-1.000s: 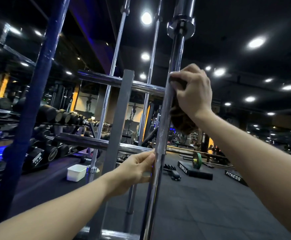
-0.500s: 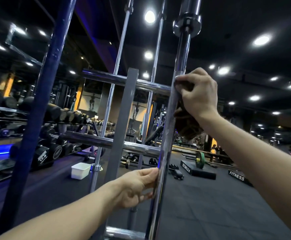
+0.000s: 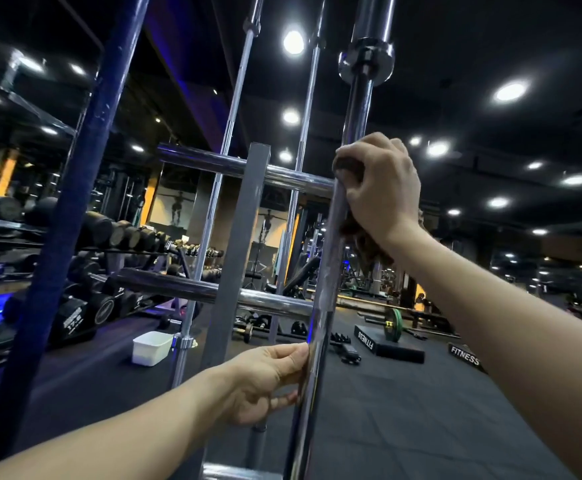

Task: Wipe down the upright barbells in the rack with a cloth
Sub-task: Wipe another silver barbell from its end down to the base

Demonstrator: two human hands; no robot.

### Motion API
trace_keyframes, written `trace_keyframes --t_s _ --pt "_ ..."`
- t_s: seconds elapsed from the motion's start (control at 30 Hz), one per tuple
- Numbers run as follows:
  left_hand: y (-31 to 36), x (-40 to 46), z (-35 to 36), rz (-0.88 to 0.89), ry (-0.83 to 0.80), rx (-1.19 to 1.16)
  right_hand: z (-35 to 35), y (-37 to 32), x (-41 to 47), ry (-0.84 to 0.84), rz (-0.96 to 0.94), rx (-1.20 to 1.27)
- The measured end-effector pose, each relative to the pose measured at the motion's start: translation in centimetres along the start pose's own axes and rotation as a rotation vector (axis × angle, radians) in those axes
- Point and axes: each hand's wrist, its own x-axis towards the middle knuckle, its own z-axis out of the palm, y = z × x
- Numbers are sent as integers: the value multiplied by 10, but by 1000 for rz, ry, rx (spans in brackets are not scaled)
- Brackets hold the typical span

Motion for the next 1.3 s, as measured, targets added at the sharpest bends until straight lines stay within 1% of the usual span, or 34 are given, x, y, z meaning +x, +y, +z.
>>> trace_keyframes --t_s 0.07,0.13,0.23,0.3,0.37,0.5,0.57,0.63,0.73,0.83,0.87,1.0,1.07,1.13,1.23,1.3 --pt "0 1 -2 1 -12 19 7 -4 -15 34 -16 9" --pt "2 0 -2 7 -46 35 8 -6 -48 60 -71 41" --pt "6 -3 1 5 -47 64 1 -6 -90 -3 -157 59" --pt "8 -6 1 6 -48 99 -6 -4 -87 -67 -207 42" --pt "10 -7 -1 6 -65 122 -10 -6 -64 -96 -206 24" --pt "13 -7 -4 8 -60 150 -2 -7 -14 -7 -107 -85" --pt "14 -6 -6 0 -64 158 5 -9 -27 39 -135 -113" --pt "14 -4 -7 -2 -89 181 10 -11 -60 72 -180 -119" --pt "17 -5 -6 1 -98 187 8 -10 -100 9 -238 -90" --pt "20 -8 -6 -21 -125 223 -4 -6 -88 -76 -356 -90" --pt "21 -8 -7 -28 -129 235 -6 -6 -74 -75 -348 -93" --pt "23 -5 -10 -50 -123 259 0 -7 -21 25 -175 -113" --pt "23 -3 -11 -56 -123 257 8 -9 -34 65 -155 -121" --pt "22 -1 -12 -51 -131 249 11 -9 -67 81 -190 -112" --pt "23 -1 -10 -39 -148 217 4 -11 -117 -16 -279 -84" --pt "22 -3 -8 -37 -153 213 -5 -10 -121 -106 -356 -79"
